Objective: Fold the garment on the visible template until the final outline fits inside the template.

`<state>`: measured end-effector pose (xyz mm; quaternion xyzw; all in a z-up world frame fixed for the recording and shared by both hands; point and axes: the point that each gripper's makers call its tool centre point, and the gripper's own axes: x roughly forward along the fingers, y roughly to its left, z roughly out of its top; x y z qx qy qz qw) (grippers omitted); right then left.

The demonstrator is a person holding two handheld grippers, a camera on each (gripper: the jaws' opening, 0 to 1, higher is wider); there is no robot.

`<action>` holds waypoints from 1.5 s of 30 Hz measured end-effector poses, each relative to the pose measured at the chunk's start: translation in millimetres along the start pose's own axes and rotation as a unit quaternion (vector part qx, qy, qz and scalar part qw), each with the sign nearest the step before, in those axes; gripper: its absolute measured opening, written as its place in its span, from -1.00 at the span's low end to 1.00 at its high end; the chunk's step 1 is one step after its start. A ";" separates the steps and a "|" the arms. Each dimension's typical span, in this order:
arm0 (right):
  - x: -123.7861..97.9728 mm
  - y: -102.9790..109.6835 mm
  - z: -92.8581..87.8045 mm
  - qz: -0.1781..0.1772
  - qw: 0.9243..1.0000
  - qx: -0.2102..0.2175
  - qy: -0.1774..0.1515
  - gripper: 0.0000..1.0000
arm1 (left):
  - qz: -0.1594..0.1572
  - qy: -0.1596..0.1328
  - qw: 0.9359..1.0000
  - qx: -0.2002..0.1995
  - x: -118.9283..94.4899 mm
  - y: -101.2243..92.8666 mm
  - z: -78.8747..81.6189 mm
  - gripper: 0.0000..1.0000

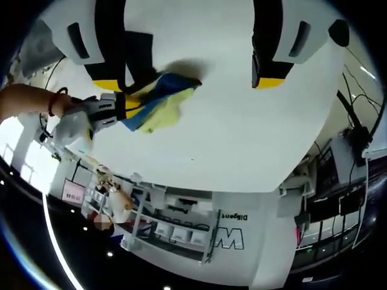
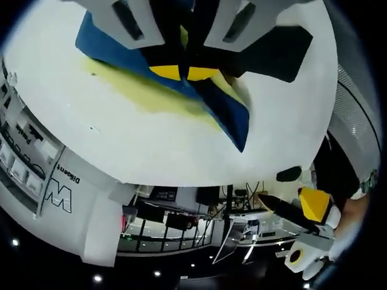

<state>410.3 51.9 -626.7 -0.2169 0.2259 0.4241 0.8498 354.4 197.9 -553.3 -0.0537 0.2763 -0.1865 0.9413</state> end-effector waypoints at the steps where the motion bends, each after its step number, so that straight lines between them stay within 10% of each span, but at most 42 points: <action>1: -3.9 -3.5 2.3 -0.004 1.000 0.005 -0.004 -1.00 | -0.001 0.000 1.000 -0.001 1.7 -0.2 -0.1 0.64; 11: -36.1 -43.9 13.2 -0.045 0.998 0.043 -0.019 -1.00 | -0.007 0.002 1.000 0.001 8.0 -2.5 0.4 0.63; 25: -94.9 -110.2 -29.6 -0.133 0.990 0.045 0.034 -1.00 | -0.030 0.010 0.999 0.000 31.9 -15.6 1.5 0.58; 45: -105.2 -145.6 -54.6 -0.160 0.979 0.114 0.049 -1.00 | -0.094 0.020 0.995 -0.006 103.1 -98.6 -20.5 0.27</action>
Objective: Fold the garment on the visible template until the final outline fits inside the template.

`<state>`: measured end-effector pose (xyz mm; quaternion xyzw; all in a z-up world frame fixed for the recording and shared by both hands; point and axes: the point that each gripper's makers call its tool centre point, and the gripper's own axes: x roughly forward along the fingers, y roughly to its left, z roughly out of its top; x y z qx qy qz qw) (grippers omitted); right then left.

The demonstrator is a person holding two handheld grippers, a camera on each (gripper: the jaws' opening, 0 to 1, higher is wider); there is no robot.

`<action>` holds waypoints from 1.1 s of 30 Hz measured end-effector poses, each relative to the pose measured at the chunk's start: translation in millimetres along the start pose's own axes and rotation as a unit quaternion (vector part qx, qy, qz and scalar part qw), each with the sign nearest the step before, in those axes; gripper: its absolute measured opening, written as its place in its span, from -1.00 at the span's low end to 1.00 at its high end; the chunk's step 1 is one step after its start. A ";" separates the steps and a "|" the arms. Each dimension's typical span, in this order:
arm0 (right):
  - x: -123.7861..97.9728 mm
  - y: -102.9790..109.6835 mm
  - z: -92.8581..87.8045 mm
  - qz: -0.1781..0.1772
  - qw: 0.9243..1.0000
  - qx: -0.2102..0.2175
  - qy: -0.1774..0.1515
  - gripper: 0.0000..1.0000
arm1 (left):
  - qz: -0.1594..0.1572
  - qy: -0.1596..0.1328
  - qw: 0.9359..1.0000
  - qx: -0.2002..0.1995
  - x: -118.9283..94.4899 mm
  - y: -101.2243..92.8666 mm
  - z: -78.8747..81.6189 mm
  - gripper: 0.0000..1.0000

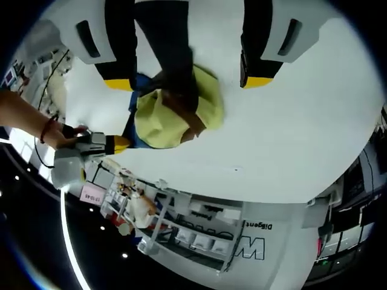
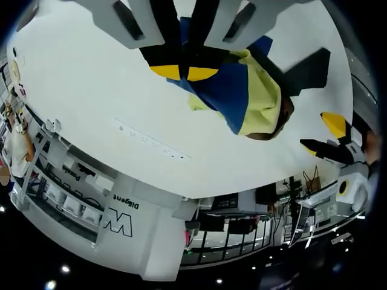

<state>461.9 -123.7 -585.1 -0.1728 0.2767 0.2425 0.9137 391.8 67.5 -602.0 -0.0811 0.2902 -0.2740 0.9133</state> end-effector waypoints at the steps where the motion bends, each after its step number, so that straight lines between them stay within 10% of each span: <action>1: 0.9 -0.2 -0.6 0.000 1.000 0.001 -0.001 -1.00 | 0.000 0.004 1.000 -0.002 3.1 -0.6 -2.2 0.23; 21: 7.2 -1.9 -9.1 0.005 0.999 0.032 -0.004 -1.00 | -0.008 0.033 0.998 -0.046 65.0 -20.5 -28.9 -0.97; 33: 0.2 -5.2 -7.6 -0.008 1.000 0.024 -0.008 -1.00 | -0.008 0.036 0.999 -0.029 50.9 -14.3 -18.2 -1.00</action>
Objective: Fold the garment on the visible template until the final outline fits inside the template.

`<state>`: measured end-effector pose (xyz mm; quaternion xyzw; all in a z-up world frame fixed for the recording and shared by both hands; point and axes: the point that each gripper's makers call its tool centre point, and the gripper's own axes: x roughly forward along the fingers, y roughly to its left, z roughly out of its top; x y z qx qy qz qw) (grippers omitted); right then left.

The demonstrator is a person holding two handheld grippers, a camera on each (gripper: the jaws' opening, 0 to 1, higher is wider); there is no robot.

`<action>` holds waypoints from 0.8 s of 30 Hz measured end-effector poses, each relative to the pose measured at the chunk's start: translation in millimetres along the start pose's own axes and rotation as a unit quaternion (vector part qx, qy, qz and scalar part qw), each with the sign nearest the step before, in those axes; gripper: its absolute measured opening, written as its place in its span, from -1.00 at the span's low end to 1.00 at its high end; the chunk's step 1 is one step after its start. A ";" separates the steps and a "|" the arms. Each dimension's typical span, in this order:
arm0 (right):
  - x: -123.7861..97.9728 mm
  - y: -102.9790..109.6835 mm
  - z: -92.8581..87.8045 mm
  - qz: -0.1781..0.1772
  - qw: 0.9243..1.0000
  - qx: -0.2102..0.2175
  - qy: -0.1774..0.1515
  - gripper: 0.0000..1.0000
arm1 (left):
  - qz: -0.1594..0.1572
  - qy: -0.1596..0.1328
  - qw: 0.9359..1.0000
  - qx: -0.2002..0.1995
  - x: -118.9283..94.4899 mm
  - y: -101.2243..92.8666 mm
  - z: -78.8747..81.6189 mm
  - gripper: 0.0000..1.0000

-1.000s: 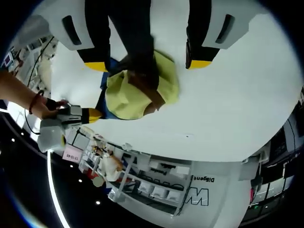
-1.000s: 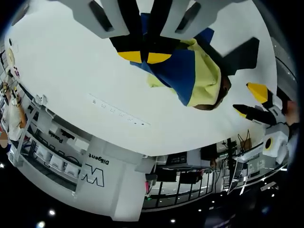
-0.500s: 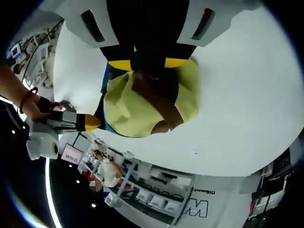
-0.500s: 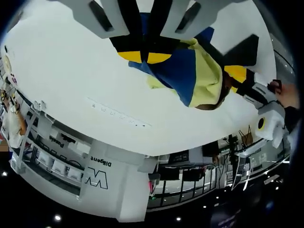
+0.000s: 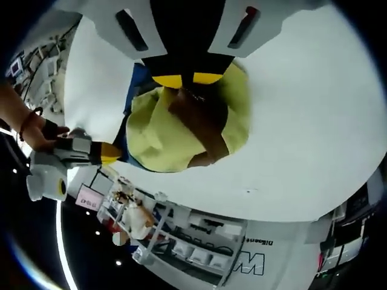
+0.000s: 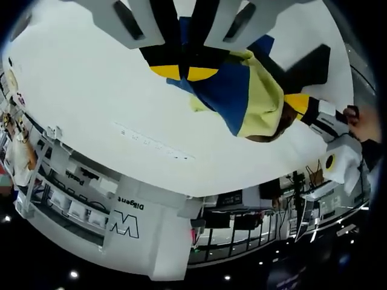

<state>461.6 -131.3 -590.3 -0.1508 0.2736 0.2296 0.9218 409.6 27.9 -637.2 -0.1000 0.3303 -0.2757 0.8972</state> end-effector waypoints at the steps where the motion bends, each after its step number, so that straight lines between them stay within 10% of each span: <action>1: -0.6 -0.5 0.2 -0.001 1.000 0.000 -0.001 -1.00 | 0.000 -0.001 1.000 0.001 -1.3 0.5 1.1 -1.00; 24: -23.0 -30.0 23.4 -0.056 0.998 -0.019 -0.016 -1.00 | -0.048 -0.011 0.995 0.088 -77.1 20.9 65.6 -1.00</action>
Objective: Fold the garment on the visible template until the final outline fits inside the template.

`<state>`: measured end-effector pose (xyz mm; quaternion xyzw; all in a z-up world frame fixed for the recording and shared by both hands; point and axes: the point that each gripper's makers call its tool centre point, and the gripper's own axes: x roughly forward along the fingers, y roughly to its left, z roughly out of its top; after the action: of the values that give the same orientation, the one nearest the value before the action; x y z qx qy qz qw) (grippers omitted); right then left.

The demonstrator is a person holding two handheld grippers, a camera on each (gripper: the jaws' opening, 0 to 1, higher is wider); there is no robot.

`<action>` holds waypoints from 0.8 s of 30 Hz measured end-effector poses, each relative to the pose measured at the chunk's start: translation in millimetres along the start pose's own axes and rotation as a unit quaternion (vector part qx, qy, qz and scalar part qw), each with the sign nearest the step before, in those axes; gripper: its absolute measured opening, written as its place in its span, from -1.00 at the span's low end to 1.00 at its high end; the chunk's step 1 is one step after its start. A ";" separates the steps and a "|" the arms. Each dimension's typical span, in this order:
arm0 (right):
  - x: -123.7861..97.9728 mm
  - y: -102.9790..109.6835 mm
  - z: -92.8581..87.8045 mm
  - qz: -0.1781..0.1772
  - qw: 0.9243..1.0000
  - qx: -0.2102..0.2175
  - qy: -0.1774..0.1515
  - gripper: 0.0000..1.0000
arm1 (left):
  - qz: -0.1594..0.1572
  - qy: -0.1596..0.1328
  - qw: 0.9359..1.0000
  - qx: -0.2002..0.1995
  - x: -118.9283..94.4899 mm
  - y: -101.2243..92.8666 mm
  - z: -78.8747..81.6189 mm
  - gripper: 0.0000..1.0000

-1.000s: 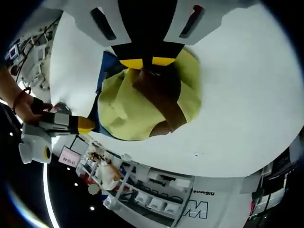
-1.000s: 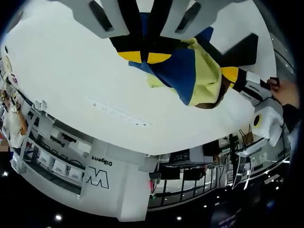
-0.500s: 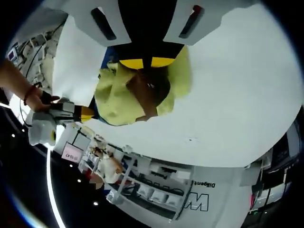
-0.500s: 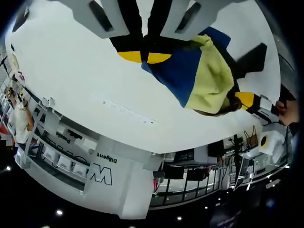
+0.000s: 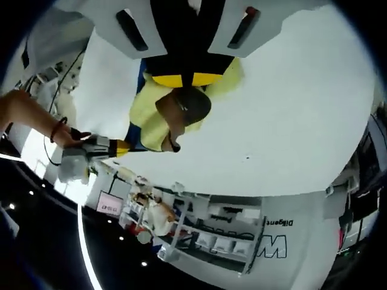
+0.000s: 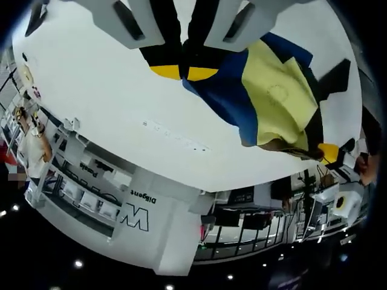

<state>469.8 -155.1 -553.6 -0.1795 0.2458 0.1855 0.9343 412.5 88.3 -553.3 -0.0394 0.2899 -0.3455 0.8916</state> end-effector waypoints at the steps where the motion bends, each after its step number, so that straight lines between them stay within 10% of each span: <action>1: 0.4 -0.9 1.8 -0.001 1.000 0.000 -0.002 -1.00 | -0.001 0.001 1.000 0.012 -3.9 3.6 6.5 -1.00; 24: 73.8 -19.6 37.4 -0.020 0.999 0.031 -0.002 -1.00 | 0.023 0.038 0.998 0.035 34.6 92.2 65.9 -0.99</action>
<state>552.9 -137.1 -557.2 -0.1547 0.2457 0.1599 0.9435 523.5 127.5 -540.6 0.0119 0.3123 -0.3362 0.8884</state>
